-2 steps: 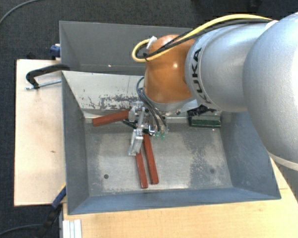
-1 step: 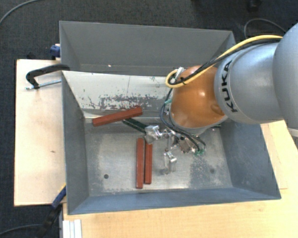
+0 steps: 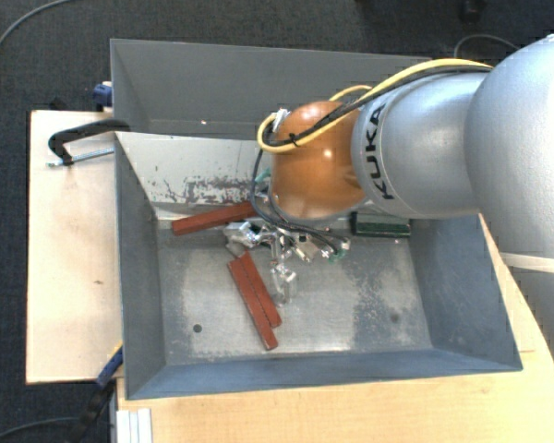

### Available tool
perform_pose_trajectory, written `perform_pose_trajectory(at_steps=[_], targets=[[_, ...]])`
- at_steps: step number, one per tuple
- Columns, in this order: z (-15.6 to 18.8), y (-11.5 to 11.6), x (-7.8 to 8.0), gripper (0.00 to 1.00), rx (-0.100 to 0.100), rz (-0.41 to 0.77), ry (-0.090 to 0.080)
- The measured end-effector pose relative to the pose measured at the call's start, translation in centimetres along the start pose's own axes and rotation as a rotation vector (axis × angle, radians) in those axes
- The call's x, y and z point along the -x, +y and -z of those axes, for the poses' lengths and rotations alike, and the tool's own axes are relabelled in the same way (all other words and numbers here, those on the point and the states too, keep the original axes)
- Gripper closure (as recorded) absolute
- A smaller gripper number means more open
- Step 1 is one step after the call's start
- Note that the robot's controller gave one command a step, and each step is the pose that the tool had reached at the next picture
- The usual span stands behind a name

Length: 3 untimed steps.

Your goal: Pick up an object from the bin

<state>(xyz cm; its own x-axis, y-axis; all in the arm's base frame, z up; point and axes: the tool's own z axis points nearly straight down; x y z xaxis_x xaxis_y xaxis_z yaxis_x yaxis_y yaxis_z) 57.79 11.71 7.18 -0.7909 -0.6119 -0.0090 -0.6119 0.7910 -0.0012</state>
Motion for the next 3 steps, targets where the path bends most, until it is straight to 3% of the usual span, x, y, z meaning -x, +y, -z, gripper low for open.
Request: perform_pose_trajectory(at_steps=[1, 2, 3], targets=[[0.0, 1.8, 4.6, 0.00, 0.001, 0.403, 0.000], [-0.1, 1.9, 1.5, 0.00, 0.005, 0.773, 0.007], [0.0, 1.9, 1.7, 1.00, 0.004, 0.772, 0.003]])
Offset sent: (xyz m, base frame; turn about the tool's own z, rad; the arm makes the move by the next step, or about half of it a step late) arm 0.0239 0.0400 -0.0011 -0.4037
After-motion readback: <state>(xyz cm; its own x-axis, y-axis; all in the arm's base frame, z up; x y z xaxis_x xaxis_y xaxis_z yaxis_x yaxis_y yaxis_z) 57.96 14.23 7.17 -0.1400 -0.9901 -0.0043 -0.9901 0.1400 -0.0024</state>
